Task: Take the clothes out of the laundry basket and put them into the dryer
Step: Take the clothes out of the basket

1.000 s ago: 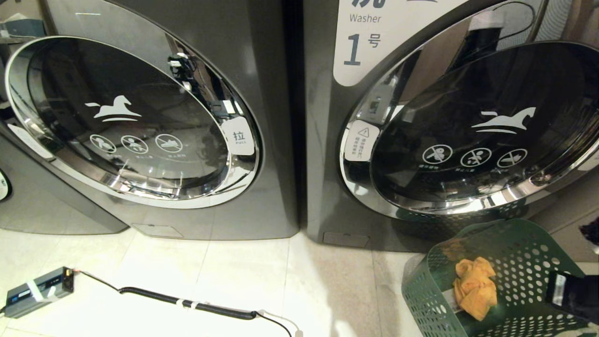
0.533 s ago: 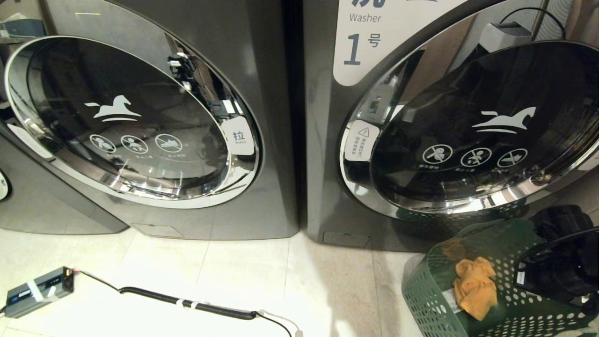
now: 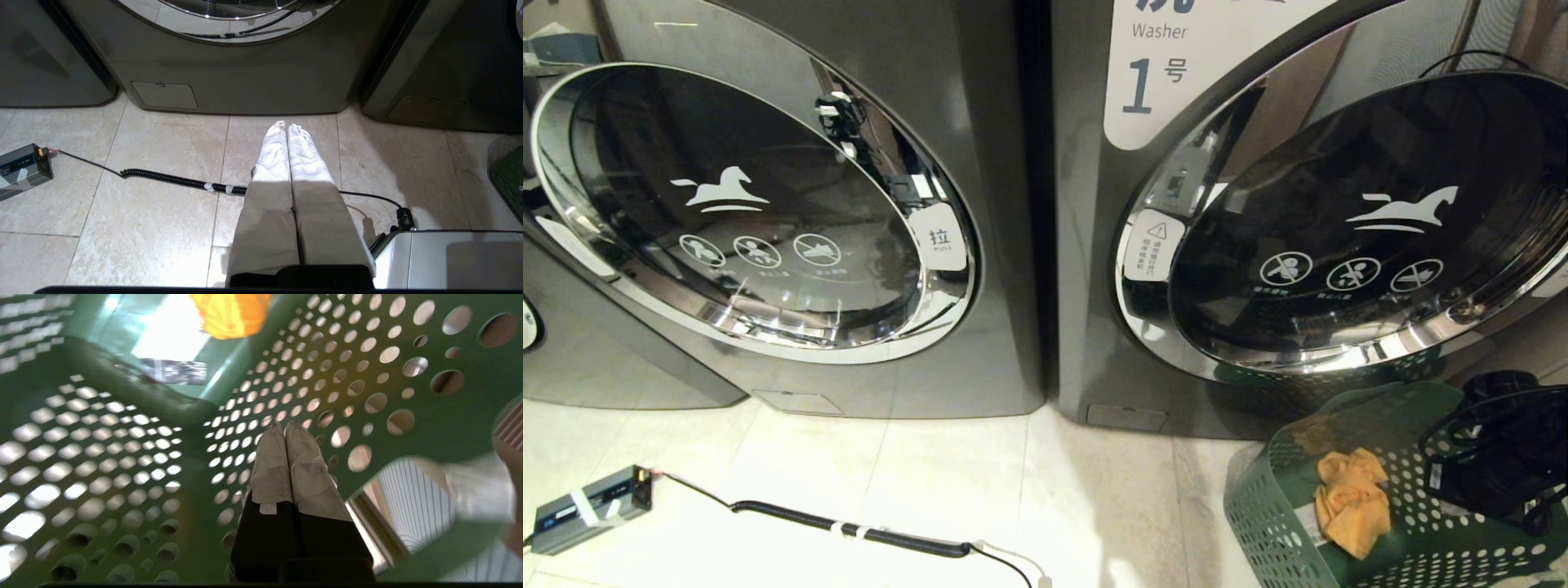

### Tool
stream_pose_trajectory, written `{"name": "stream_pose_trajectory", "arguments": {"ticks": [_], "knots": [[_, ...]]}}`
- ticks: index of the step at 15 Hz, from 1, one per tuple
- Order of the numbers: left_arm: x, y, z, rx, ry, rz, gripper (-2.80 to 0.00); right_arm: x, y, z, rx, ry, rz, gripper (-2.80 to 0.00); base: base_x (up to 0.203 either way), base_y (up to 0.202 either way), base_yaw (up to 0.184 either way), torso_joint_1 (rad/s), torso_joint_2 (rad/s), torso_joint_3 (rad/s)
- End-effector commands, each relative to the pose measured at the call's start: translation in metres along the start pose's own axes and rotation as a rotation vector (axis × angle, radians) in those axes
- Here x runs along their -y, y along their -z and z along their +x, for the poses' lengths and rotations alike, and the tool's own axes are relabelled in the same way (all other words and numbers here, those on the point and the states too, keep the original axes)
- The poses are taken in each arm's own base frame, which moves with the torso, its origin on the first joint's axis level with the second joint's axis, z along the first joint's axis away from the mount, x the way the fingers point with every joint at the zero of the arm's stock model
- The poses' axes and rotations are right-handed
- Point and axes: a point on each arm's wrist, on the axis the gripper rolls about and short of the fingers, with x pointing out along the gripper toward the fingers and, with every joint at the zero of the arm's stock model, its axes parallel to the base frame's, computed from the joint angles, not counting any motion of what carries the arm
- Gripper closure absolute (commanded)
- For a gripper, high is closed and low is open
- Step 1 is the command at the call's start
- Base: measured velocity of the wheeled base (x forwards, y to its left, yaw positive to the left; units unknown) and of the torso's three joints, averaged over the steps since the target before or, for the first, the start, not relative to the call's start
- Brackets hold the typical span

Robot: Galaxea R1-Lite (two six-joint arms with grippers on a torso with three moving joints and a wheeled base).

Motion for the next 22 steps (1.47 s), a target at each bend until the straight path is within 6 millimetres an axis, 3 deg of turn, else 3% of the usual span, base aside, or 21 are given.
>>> {"name": "stream_pose_trajectory", "arguments": {"ticks": [1,2,3,8,18,22], "knots": [[0.0,0.0,0.0,0.001,0.0,0.0,0.0,0.005,0.003,0.031,-0.062,0.021,0.013,0.0,0.0,0.0,0.0,0.0,0.0,0.0],[0.0,0.0,0.0,0.001,0.0,0.0,0.0,0.006,0.0,0.042,-0.071,0.024,0.014,0.0,0.0,0.0,0.0,0.0,0.0,0.0],[0.0,0.0,0.0,0.001,-0.002,0.0,0.0,0.008,-0.005,0.052,-0.067,0.026,0.01,-2.8,0.0,0.0,0.0,0.0,0.0,0.0],[0.0,0.0,0.0,0.001,0.0,0.0,0.0,0.0,-0.027,0.108,-0.047,-0.036,0.001,-2.8,0.0,0.0,0.0,0.0,0.0,0.0],[0.0,0.0,0.0,0.001,-0.001,0.0,0.0,-0.01,-0.019,0.212,0.012,-0.066,-0.129,-2.8,0.0,0.0,0.0,0.0,0.0,0.0],[0.0,0.0,0.0,0.001,-0.002,0.0,0.0,-0.012,-0.011,0.237,0.003,-0.104,-0.148,-2.8,0.0,0.0,0.0,0.0,0.0,0.0]]}}
